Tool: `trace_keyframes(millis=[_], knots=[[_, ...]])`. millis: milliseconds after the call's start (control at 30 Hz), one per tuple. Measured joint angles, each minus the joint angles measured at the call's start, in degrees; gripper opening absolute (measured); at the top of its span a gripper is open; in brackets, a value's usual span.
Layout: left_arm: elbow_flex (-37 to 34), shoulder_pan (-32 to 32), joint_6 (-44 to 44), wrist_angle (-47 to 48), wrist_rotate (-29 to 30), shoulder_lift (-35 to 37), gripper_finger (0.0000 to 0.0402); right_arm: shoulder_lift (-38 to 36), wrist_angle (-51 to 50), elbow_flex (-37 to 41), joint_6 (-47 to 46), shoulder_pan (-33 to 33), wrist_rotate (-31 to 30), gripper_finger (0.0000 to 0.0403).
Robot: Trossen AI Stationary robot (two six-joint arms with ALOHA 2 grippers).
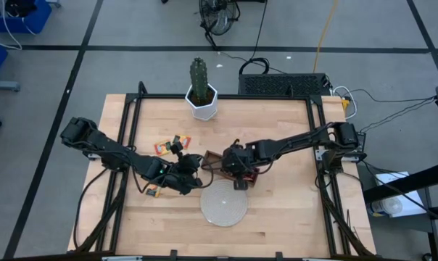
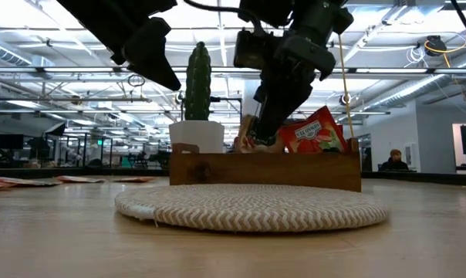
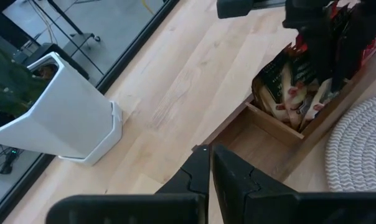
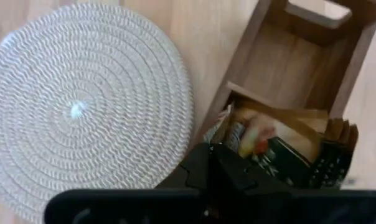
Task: Pick & Place Tea
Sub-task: Put the brown tea bag into the middle section of the wooden organizer, then adjust the wooden organizer
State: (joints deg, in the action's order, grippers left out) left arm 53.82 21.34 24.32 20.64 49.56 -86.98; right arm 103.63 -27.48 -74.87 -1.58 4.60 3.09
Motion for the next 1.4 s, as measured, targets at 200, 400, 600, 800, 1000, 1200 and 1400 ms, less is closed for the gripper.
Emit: trace_keyframes(millis=[200, 400, 600, 800, 1000, 1200, 1400], knots=[[0.0, 0.0, 0.1, 0.0, 0.0, 0.0, 0.0026, 0.0, 0.5, 0.0, -2.1, 0.0, -0.1, 0.0029], [0.0, 0.0, 0.1, 0.0, -0.1, 0.0, 0.0026, 0.0, 0.7, 0.0, -2.3, 0.0, -0.2, 0.0071], [0.0, 0.0, 0.2, 0.1, -0.1, 0.0, 0.0026, -1.7, 1.5, 0.0, -2.5, 0.0, -0.3, 0.0114], [0.0, 0.0, 0.1, 0.1, -0.1, 0.0, 0.0026, -5.6, 1.8, 0.0, -2.1, 0.0, -2.5, 0.0139], [0.0, 0.0, -0.1, 0.1, -0.1, 0.0, 0.0026, -11.6, -4.0, 0.0, 1.3, 0.1, -14.3, 0.0132], [0.0, -0.5, 0.0, 0.3, -0.3, 0.0, 0.0026, -15.3, -3.0, 3.0, 3.8, -2.5, -18.7, 0.0089], [0.0, -8.0, -6.8, 0.4, -7.5, 0.0, 0.0026, -19.3, 10.8, 15.8, 4.7, -2.7, -15.0, 0.0015]])
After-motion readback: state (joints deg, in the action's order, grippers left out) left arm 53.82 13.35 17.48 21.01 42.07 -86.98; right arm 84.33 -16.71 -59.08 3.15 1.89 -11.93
